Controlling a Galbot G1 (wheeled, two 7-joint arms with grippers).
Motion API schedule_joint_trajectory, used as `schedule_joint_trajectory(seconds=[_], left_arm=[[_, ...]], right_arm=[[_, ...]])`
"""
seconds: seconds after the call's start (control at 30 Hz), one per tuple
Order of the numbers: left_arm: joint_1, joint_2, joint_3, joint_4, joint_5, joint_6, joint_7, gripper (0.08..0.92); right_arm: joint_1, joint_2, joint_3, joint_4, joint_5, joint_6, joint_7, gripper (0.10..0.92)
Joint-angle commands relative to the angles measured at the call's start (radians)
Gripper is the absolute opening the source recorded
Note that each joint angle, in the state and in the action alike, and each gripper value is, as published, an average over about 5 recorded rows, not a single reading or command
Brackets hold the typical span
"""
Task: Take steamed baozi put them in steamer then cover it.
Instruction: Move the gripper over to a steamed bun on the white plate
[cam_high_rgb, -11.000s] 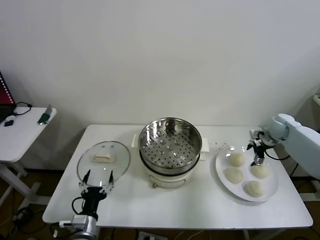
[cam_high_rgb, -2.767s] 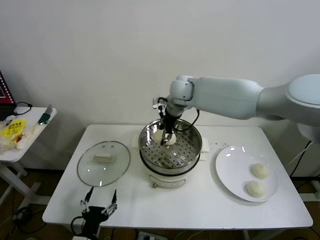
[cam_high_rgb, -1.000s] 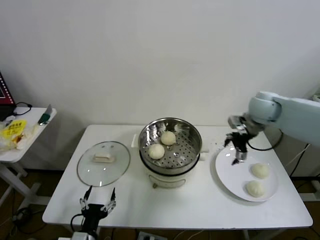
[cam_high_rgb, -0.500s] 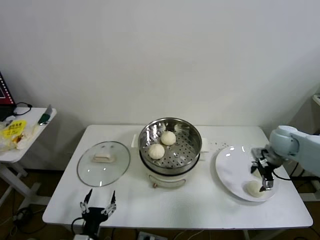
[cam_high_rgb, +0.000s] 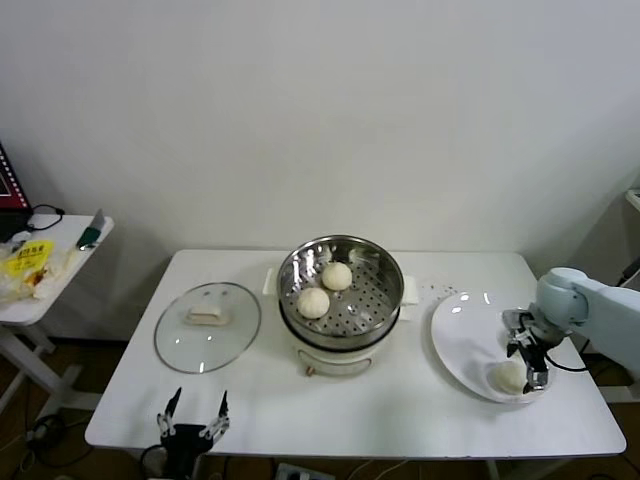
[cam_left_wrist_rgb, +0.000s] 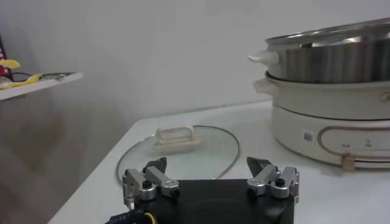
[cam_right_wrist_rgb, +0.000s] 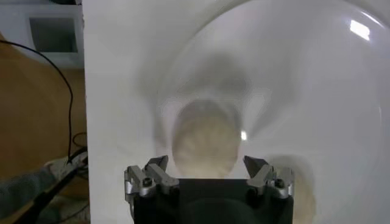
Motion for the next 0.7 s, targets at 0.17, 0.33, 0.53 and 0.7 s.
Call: schedule_joint_trajectory(seconds=[0.17,0.33,0.53,0.7], left_arm=[[0.007,-0.001,-0.008,0.001,-0.003,-0.002,-0.006,0.823],[0.009,-0.003,-0.009,0.002,-0.004,-0.003,-0.009,0.823],[0.009,-0.003,-0.009,0.003,-0.004,-0.003,-0.011,0.823],[0.010,-0.001,-0.010,0.002,-0.005,-0.004,-0.011,0.823]], right_arm=[[-0.020,0.042,-0.005,-0.042,-0.010,0.005,-0.011,0.807],[0.000,0.044,-0.023,-0.046,-0.002,0.008,-0.016,0.741],[0.026,0.051,-0.049,-0.048,0.008,0.011,-0.021,0.671],[0.082,0.059,-0.070,-0.050,0.018,0.030,-0.028,0.643]])
